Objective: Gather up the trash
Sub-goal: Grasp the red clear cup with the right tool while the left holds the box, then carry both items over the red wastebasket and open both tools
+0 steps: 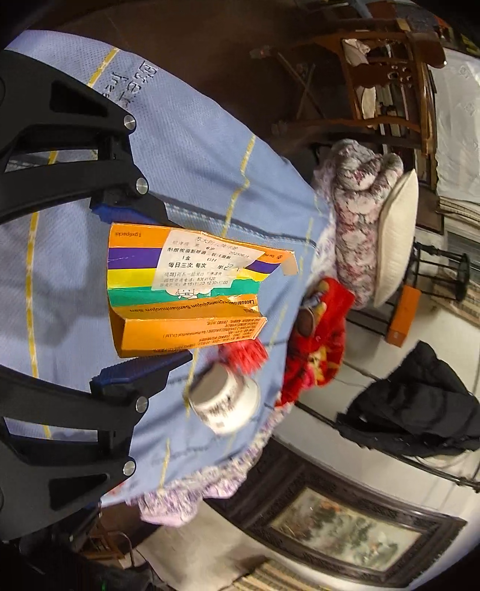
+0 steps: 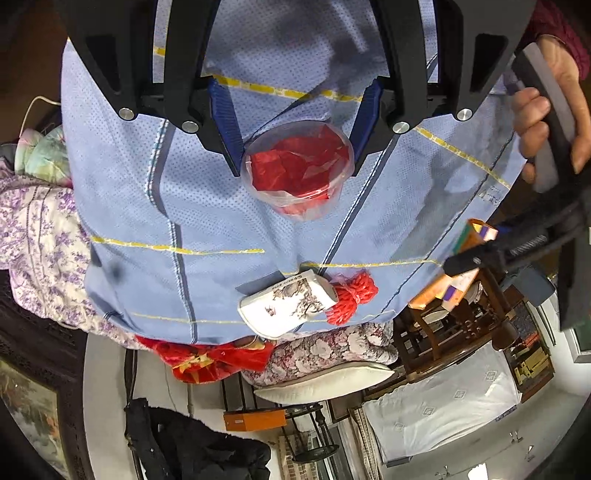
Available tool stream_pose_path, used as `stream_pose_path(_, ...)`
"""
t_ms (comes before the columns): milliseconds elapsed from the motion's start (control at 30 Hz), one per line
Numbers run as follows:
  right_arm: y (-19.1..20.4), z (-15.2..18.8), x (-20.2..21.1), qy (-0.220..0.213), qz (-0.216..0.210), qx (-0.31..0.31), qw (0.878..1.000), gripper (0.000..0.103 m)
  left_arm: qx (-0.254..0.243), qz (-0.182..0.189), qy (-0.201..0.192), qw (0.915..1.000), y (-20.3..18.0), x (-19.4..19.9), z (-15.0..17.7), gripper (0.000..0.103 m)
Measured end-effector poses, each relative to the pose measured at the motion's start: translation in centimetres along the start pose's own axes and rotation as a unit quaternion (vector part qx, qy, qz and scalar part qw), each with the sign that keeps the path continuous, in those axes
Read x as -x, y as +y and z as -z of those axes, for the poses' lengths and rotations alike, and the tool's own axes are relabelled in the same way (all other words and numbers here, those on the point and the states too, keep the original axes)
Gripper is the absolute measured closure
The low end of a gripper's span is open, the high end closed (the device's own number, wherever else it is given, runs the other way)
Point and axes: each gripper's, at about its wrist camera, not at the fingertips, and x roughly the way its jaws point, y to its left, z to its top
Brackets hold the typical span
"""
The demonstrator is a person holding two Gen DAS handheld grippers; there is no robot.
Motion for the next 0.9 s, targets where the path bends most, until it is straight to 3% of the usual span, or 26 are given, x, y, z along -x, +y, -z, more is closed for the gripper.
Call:
stream_pose_path(167, 0.3, 0.6, 1.6, -0.031, 0.017, 0.004, 0.999, 0.047, 0.002, 0.023, -0.012, 0.9997, -1.0, 1.6, -0.1, 0.045)
stream_pose_path(400, -0.4, 2.7, 4.7, -0.031, 0.014, -0.009, 0.999, 0.047, -0.012, 0.055, -0.026, 0.9981, -3.4, 3.7, 1.4, 0.045)
stream_pose_path(600, -2.6, 4.7, 9.7, -0.049, 0.016, -0.021, 0.998, 0.047, -0.046, 0.074, -0.032, 0.9957, -6.9, 5.6, 5.0, 0.045)
stream_pose_path(900, -7.6, 7.5, 16.9, -0.073, 0.028, -0.037, 0.996, 0.047, -0.051, 0.136, 0.006, 0.9893, -11.5, 9.1, 11.8, 0.045)
